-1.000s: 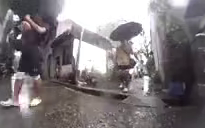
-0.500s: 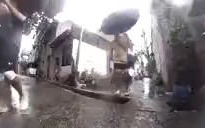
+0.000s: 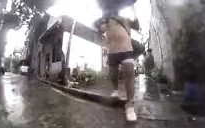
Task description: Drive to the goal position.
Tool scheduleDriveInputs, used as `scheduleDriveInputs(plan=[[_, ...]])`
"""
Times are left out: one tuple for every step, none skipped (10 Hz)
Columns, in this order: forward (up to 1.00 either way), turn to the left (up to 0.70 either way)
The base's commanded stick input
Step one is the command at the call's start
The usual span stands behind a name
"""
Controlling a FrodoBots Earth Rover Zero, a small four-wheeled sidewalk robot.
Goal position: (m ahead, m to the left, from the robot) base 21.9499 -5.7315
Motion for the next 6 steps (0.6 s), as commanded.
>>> scheduleDriveInputs(plan=[[0.22,-0.80],[0.00,-0.23],[0.00,0.00],[0.00,0.00],[0.00,0.00],[0.00,0.00]])
